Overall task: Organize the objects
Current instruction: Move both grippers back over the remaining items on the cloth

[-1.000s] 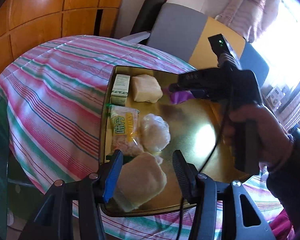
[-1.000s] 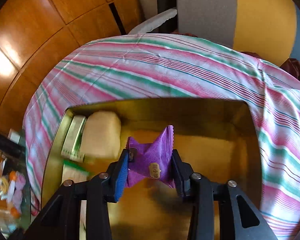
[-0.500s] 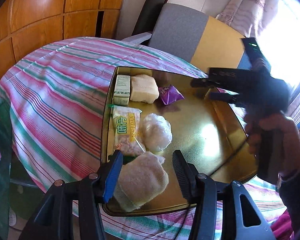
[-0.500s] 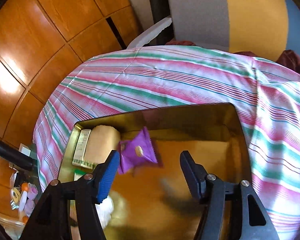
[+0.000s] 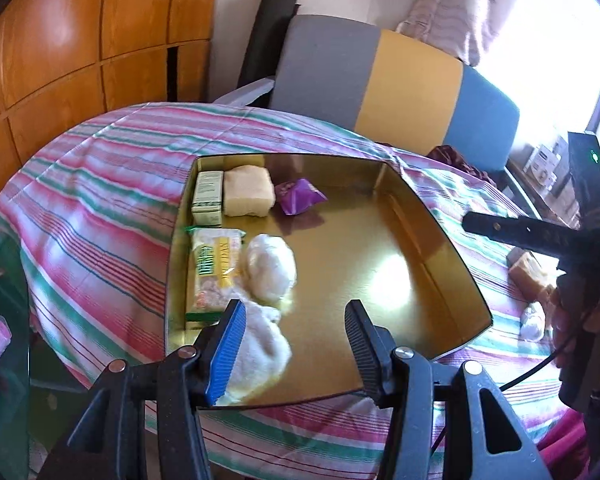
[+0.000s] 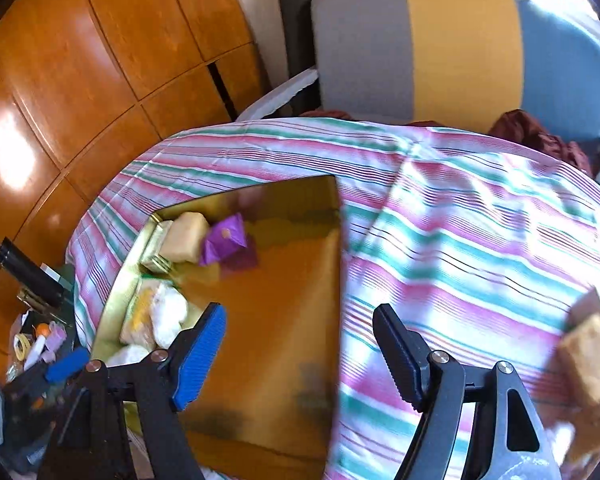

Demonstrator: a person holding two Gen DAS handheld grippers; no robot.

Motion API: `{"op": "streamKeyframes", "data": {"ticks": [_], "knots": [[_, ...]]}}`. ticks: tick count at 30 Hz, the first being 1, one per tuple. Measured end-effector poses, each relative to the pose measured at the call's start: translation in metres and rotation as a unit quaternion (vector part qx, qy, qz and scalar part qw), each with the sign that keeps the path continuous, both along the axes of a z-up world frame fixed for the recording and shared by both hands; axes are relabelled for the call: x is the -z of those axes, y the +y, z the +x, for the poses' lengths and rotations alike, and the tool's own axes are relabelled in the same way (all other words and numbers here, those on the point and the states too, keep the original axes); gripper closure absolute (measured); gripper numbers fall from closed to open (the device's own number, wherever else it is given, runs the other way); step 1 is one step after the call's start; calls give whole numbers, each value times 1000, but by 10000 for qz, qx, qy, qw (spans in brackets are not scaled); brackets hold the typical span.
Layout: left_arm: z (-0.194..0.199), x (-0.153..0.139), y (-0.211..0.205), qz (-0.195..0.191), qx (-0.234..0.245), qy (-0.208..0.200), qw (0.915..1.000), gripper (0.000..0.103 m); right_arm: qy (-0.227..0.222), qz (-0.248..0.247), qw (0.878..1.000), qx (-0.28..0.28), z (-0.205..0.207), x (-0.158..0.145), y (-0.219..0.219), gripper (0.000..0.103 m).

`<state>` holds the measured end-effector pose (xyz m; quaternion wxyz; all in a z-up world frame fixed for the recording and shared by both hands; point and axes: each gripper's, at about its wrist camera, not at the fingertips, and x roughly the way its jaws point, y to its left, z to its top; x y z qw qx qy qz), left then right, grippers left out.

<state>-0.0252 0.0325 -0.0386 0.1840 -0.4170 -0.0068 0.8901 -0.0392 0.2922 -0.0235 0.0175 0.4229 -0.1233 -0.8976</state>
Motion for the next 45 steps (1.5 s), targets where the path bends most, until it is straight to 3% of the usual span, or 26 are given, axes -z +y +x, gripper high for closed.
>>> {"op": "streamKeyframes", "data": {"ticks": [7,13,18,23,27,31,40,45], "knots": [[9,-8,20,-103,314,114,9994,51,65,171,9985,510,50,-4,50,25],[16,-12,40,-210,593,176,9979,51,170,383,9905,1312,93,-17,118,22],[20,-14,61,-306,840,220,9957,51,250,651,9728,2209,135,-25,180,18],[26,-13,93,-422,1204,250,9915,51,267,883,9398,3291,176,-14,234,17],[33,-11,119,-497,1505,245,9871,51,248,202,9090,4155,205,-3,275,17],[42,-6,152,-567,1894,209,9800,51,254,-220,8904,4539,218,2,294,17],[60,7,212,-668,2687,27,9609,51,269,-635,8788,4722,230,9,301,17],[68,16,237,-698,2972,-119,9522,51,224,-741,8819,4650,226,13,300,17]]}}
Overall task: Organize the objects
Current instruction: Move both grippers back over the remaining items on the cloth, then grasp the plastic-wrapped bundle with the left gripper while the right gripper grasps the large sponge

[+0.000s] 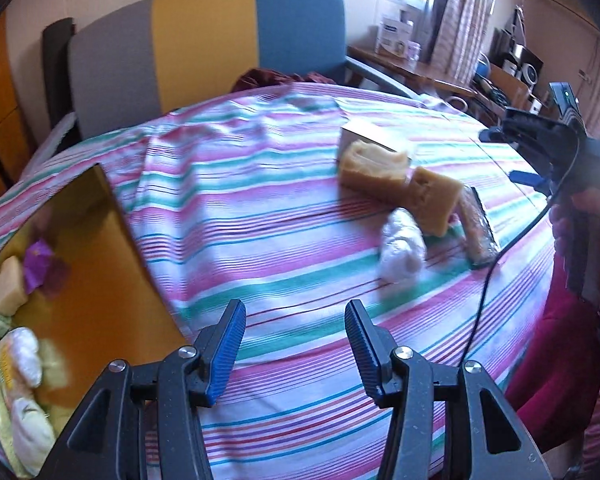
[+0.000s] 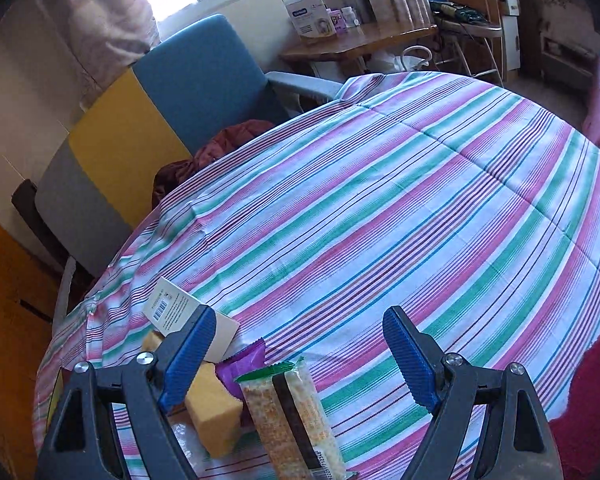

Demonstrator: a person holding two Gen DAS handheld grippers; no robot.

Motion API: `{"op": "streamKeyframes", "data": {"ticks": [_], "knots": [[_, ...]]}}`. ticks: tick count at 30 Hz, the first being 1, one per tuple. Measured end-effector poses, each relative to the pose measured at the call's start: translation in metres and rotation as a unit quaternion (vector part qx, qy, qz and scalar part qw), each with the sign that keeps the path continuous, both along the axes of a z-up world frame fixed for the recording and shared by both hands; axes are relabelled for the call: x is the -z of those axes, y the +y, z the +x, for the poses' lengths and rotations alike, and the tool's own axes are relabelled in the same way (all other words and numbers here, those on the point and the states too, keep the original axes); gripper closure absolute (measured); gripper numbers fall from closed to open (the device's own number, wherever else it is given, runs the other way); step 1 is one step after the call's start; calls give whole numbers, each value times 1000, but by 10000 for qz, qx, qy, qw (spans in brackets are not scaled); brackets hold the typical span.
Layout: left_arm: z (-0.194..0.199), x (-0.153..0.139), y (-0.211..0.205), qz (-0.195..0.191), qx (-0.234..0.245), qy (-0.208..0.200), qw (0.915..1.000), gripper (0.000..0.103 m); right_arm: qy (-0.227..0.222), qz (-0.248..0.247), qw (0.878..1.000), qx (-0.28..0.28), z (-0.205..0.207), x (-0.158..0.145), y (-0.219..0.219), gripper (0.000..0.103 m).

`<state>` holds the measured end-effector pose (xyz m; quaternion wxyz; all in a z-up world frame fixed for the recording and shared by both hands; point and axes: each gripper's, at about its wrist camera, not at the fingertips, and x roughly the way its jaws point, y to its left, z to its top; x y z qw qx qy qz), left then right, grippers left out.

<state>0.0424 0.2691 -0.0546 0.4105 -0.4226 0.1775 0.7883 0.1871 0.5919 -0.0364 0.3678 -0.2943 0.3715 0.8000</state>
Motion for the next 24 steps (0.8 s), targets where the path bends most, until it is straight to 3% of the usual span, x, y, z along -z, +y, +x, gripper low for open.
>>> {"op": "streamKeyframes", "data": {"ticks": [10,24], "knots": [[15,3,46,117,562,-200,9982,51,95,16,9986,-523,-15,-2,-11,17],[11,20,94,156,934,-545,9940,51,25,190,9889,-1476,-45,-4,-36,17]]}}
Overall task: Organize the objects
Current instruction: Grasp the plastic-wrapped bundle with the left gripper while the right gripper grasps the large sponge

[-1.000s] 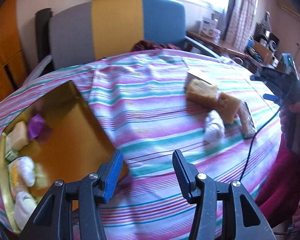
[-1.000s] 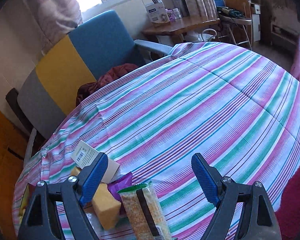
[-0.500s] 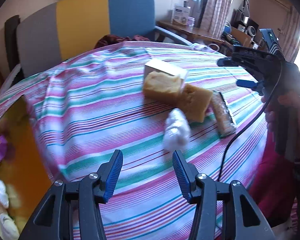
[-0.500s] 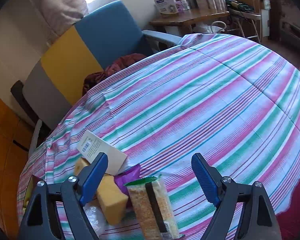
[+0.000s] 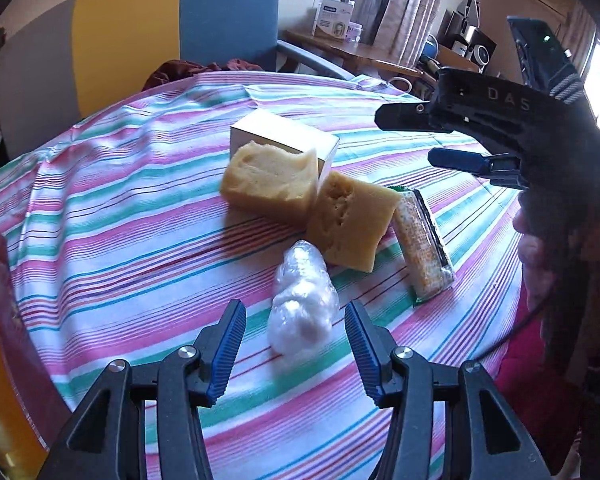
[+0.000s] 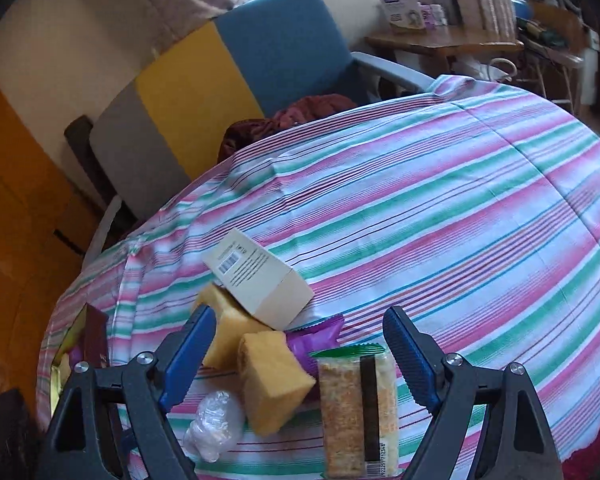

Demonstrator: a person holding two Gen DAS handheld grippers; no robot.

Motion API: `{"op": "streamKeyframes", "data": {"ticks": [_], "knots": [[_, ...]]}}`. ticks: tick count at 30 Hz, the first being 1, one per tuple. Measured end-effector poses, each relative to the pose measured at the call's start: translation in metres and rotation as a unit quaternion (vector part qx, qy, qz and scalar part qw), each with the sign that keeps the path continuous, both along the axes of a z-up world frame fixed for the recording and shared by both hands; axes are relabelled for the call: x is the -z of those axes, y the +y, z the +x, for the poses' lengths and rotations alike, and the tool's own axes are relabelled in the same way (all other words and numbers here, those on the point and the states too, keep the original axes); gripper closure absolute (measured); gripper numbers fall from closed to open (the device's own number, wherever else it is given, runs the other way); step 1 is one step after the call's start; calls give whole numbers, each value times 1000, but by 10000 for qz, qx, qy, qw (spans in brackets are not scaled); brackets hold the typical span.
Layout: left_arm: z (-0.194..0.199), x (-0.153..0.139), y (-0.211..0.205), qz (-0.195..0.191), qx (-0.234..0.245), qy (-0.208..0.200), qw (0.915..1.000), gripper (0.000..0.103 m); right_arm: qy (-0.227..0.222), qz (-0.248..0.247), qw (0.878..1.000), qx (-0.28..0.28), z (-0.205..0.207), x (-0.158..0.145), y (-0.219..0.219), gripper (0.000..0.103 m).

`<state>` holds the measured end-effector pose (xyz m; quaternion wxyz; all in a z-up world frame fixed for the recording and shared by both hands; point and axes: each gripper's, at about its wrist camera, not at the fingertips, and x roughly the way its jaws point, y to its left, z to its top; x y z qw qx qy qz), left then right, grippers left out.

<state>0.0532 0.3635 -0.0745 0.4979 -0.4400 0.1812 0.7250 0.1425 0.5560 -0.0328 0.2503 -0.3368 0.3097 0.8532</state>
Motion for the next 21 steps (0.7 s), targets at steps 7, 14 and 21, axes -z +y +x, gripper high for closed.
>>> {"op": "streamKeyframes", "data": {"ticks": [7,14,21], "knots": [[-7,16,19,-110,53,-164,9998,51,-45,18,9999,-146,-4,2,-1,17],[-19,35,13,-58,-148,-404,9991,68,-270,200,9979,-562,-17,6,-12,17],[-16,36,-21,-26,-430,-287,9987,68,-956,663,9833,-1397,-42,23,-44,17]]}}
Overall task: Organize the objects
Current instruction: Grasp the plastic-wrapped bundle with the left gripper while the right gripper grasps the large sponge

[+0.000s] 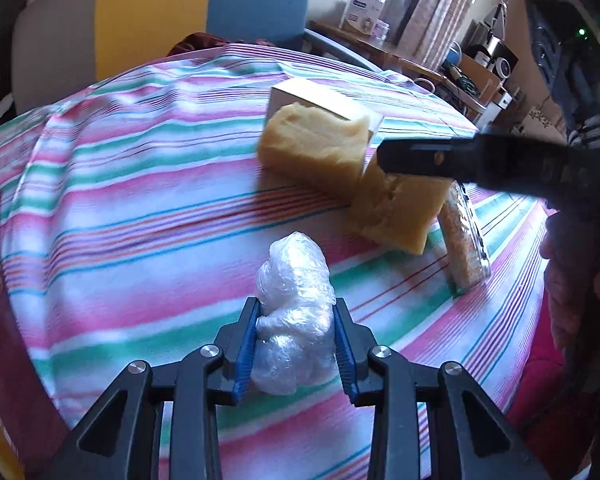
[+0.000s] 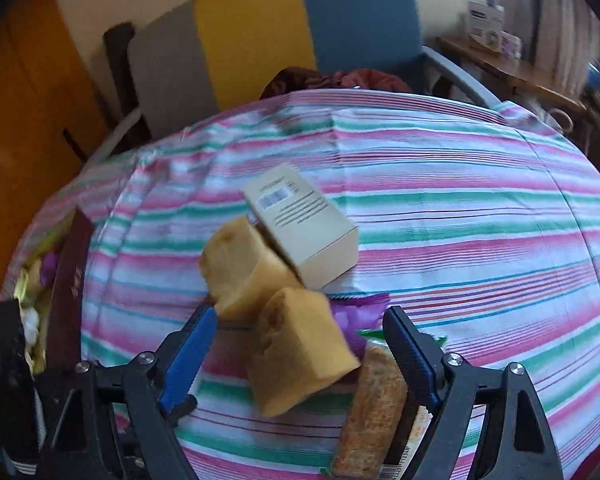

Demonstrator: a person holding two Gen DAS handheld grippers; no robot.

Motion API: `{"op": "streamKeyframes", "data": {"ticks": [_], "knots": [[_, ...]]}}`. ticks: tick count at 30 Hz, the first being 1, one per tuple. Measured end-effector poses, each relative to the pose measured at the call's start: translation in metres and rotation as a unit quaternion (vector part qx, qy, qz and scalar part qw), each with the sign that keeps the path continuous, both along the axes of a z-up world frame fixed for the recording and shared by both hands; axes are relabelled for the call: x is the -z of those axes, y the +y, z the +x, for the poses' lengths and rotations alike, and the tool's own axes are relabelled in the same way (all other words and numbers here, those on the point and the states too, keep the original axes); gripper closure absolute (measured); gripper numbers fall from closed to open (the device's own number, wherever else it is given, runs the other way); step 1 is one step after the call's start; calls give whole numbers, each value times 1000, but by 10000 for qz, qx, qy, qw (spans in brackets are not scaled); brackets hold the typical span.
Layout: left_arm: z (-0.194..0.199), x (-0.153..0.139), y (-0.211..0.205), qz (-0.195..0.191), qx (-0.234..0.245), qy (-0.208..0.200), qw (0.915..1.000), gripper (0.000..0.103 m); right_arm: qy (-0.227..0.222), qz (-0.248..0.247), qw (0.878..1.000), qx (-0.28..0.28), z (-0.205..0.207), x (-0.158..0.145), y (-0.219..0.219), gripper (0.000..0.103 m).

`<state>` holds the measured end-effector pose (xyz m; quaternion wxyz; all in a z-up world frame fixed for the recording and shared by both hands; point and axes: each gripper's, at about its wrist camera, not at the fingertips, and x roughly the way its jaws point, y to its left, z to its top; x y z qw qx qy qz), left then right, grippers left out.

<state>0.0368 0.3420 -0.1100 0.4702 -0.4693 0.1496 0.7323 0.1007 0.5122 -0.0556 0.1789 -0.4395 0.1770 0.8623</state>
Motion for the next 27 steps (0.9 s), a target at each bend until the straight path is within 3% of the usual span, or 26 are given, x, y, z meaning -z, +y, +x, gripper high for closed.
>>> {"op": "streamKeyframes", "data": {"ticks": [9,20,22,24,25,27], "knots": [[6,-1,-19,8,-115,94,9999,68,-417,468,9959,-646,-10,10,-27,11],[5,1,-17,44,-123,176,9998,67,-746,895,9899,-804,-13,20,-35,11],[5,1,-17,46,-129,170,9998,67,-814,1025,9875,-876,-14,22,-38,15],[5,1,-17,57,-139,157,9998,67,-974,1224,9833,-932,-16,27,-40,29],[5,1,-17,63,-141,159,9998,67,-1037,1291,9816,-947,-16,28,-39,42],[6,1,-17,73,-141,177,9997,67,-995,1358,9813,-928,-15,25,-38,46]]}}
